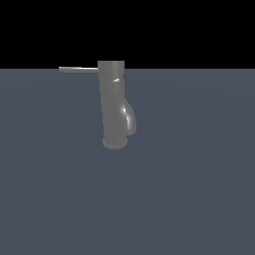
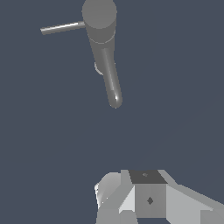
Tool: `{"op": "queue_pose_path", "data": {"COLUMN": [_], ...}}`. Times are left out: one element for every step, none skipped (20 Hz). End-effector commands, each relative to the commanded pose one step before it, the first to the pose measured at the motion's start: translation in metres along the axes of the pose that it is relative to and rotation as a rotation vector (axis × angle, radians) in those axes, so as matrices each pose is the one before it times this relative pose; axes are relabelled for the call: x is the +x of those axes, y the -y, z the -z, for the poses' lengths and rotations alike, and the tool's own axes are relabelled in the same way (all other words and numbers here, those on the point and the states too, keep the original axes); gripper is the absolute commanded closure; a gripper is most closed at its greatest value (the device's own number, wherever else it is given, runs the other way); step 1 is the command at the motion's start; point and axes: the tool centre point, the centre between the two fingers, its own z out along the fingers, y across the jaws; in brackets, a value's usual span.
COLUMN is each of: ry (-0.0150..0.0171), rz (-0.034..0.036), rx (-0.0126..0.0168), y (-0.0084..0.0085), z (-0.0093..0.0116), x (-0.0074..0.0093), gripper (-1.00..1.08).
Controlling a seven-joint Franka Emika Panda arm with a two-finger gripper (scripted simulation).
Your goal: Turn on the faucet by rotating a designated handle.
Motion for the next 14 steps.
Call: {"op": "queue_pose_path", "data": {"ry": [0.0,-0.00068,-0.00142,-0.0025,-0.00351,-0.00445,-0.00398,-0.003,-0.00206,-0.00106,0.00014,0.00066,0.00028,0.00034], "rz": [0.0,-0.00064,-0.00137,-0.00234,-0.00312,-0.0036,-0.00272,-0.00149,-0.0004,0.00053,0.00065,-0.00012,-0.00093,-0.00223], "rx": [0.0,0.00027,0.00062,0.00108,0.0015,0.00187,0.00159,0.00109,0.00062,0.00016,-0.00018,-0.00014,0.00013,0.00039], "y": [-0.00001,0.00007,0.00044,0.00065,0.0009,0.00108,0.00096,0.00071,0.00042,0.00016,-0.00006,-0.00009,0.00004,0.00009], "z": [0.0,0.00025,0.00054,0.00094,0.00132,0.00167,0.00149,0.00113,0.00079,0.00042,-0.00003,-0.00025,-0.00014,-0.00018], "x": [0.0,0.00013,0.00067,0.001,0.00136,0.00158,0.0013,0.00086,0.0004,-0.00005,-0.00015,0.00003,0.00013,0.00058], "gripper": [1.08,1.08,1.08,1.08,1.08,1.08,1.08,1.08,1.08,1.08,1.08,1.08,1.08,1.08]}}
